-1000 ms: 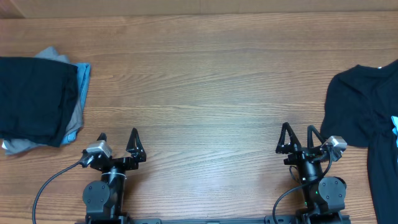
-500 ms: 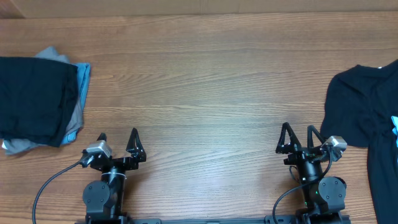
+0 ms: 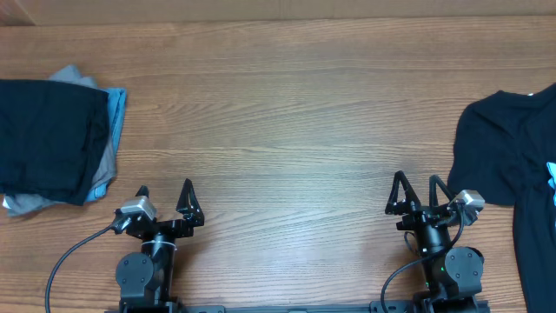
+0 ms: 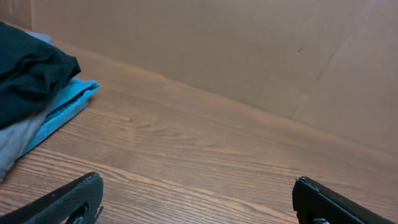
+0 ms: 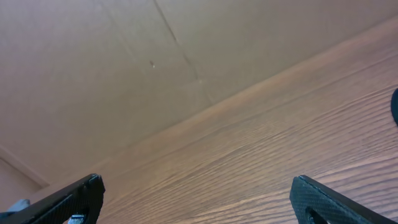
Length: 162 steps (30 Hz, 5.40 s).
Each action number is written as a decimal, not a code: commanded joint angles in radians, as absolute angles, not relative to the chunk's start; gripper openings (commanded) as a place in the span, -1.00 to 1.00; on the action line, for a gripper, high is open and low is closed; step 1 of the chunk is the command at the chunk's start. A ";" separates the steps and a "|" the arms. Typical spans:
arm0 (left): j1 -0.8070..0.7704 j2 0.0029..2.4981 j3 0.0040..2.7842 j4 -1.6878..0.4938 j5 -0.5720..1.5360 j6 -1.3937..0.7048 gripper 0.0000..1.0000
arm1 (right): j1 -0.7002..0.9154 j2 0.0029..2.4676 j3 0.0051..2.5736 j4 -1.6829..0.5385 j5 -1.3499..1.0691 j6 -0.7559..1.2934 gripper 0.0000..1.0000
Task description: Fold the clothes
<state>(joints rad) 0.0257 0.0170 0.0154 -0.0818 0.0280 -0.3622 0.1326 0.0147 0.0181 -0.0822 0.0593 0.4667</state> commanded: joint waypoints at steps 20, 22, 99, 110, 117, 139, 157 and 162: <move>0.018 0.005 0.006 -0.078 0.015 -0.336 1.00 | 0.134 0.003 0.008 -0.078 0.062 0.465 1.00; 0.018 0.005 0.006 -0.078 0.015 -0.336 1.00 | 0.134 0.003 0.008 -0.078 0.062 0.465 1.00; 0.018 0.005 0.006 -0.078 0.015 -0.336 1.00 | 0.099 1.271 2.074 -1.308 0.269 0.263 1.00; 0.018 0.005 0.006 -0.078 0.015 -0.336 1.00 | -0.319 1.719 2.298 -1.547 0.213 0.238 1.00; 0.018 0.005 0.006 -0.078 0.016 -0.336 1.00 | -0.553 1.809 2.297 -1.530 0.204 0.403 1.00; 0.018 0.005 0.006 -0.078 0.015 -0.336 1.00 | -0.876 2.066 2.151 -1.473 0.093 0.480 0.18; 0.018 0.005 0.006 -0.078 0.015 -0.336 1.00 | -0.876 2.305 2.094 -1.286 0.141 0.476 0.23; 0.018 0.005 0.006 -0.078 0.015 -0.336 1.00 | -0.876 2.320 2.093 -1.291 0.141 0.477 0.24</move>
